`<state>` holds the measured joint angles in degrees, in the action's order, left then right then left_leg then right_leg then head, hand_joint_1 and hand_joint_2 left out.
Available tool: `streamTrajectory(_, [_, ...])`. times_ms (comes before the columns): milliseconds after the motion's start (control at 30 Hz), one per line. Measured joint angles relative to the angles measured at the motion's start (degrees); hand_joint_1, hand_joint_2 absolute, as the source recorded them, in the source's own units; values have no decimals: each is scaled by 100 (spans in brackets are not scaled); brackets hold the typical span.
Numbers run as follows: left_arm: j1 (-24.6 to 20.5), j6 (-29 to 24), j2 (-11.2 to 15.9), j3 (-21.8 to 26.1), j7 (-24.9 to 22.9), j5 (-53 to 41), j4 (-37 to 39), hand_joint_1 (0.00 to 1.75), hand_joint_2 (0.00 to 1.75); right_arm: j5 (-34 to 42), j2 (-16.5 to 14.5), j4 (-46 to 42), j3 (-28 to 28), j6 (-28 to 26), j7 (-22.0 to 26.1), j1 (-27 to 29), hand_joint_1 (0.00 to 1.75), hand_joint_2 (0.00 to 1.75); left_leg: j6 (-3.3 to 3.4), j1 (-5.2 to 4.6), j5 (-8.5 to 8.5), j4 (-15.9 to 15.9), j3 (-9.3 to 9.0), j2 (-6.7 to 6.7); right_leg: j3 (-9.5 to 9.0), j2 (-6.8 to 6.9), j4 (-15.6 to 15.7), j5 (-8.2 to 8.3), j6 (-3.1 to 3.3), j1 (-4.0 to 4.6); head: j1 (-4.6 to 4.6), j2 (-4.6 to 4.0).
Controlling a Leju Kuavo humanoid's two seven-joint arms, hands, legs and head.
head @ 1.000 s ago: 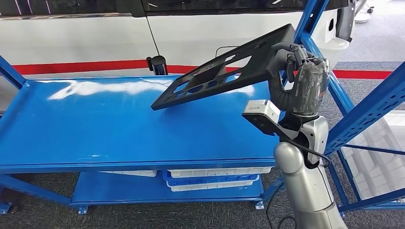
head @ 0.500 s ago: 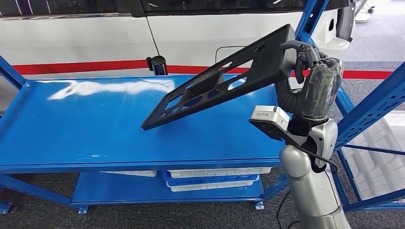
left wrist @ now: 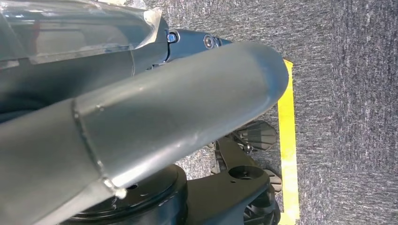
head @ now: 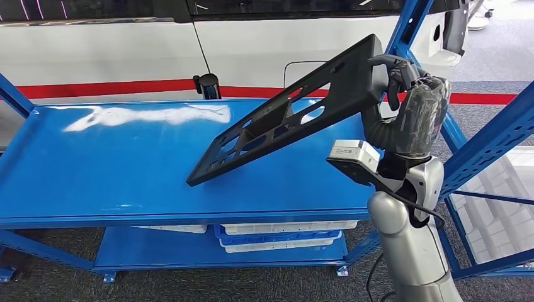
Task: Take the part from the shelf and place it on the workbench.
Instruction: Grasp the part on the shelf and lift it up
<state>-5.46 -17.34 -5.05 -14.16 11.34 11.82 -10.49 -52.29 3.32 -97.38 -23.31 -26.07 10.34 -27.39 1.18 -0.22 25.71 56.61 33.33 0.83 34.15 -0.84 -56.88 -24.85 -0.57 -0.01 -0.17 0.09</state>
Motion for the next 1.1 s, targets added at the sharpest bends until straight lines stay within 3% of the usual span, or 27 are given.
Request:
streamTrajectory(367, [-19, 1, -4, 0, -2, -34, 0, 0, 0, -245, -2, 116, -77, 20, -93, 20, 175, 175, 0, 0, 0, 0, -1, 0, -1, 0, 0, 0, 0, 0, 1, 0])
streamTrajectory(600, [-47, 1, -16, 0, -55, -109, 0, 0, 0, -893, -56, 405, -111, -26, -414, 132, 175, 175, 0, 0, 0, 0, -2, -1, -3, 0, 0, 0, 0, 0, 1, 0])
streamTrajectory(733, [-81, 2, -30, 0, -91, -181, -1, 0, 0, -1589, -194, 1174, -110, -282, -720, 171, 175, 175, 0, 1, 0, -1, -7, -1, -6, 0, 0, 0, 0, 1, 1, 0])
streamTrajectory(867, [-98, 1, -41, 3, -113, -231, -2, 0, 0, -2217, -381, 2518, -71, -737, -932, 183, 175, 175, -1, 3, 0, -1, -12, 0, -11, 0, 0, 0, 0, 2, 1, 0])
streamTrajectory(1100, [-95, 1, -42, 53, -93, -232, -2, 0, 0, -2222, -692, 4229, 84, -829, -937, 198, 175, 175, -1, 3, 0, -1, -10, 0, -10, 1, -1, 0, 0, 2, 1, 0])
